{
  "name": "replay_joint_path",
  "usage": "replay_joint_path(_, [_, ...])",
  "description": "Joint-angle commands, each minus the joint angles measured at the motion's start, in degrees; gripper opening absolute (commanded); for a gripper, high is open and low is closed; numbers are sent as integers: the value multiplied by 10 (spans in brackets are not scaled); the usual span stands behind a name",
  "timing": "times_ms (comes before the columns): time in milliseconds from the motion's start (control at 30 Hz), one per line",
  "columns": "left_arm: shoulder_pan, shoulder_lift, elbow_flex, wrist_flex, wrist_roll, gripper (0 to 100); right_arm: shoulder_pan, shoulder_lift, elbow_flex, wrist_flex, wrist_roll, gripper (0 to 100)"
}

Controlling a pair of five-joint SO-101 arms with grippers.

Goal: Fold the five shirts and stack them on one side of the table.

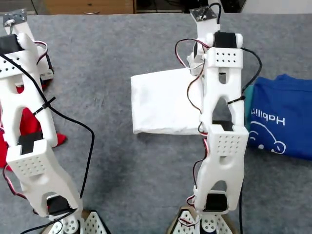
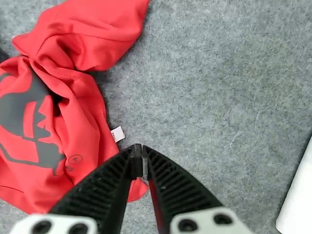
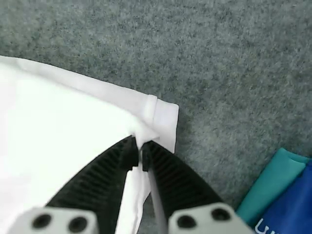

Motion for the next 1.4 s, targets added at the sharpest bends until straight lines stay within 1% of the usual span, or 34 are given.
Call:
replay_joint_path(0, [4,-2,-7,5,-3,19,20,12,-35,-22,7,2])
replay_joint_path(167, [4,-2,-4,5,-3,19,29,39,-36,-25,7,16])
replay_joint_path(200, [4,-2,-3,5,-3,19,29,37,-36,-18,7,40])
replay_joint_path(333, [4,-2,-2,5,-3,19,28,10,-37,6,5,189])
replay_joint_path(400, [4,-2,-4,5,-3,19,27,-9,-37,14,4,226])
replay_joint_path(533, [4,-4,-6,5,-3,19,11,-48,-36,33,6,206])
replay_joint_path(633, [4,-7,-7,5,-3,19,-9,-68,-36,73,6,178])
replay_joint_path(700, [4,-7,-7,5,-3,19,-22,-79,-32,97,6,125])
replay_joint_path(800, [4,-8,-7,5,-3,19,-30,-97,-7,98,11,5])
replay_joint_path(867, [3,-8,-7,5,-3,19,-45,-114,29,99,35,7])
replay_joint_path(1033, [-7,-8,-7,5,-3,19,-103,-189,194,99,41,2])
replay_joint_path(1167, [-28,-8,-7,5,-3,19,-160,-244,319,91,42,2])
replay_joint_path(1267, [-42,-8,-7,5,-3,19,-185,-257,381,49,43,2])
replay_joint_path(1367, [-49,-8,-7,5,-3,19,-195,-240,435,2,43,2])
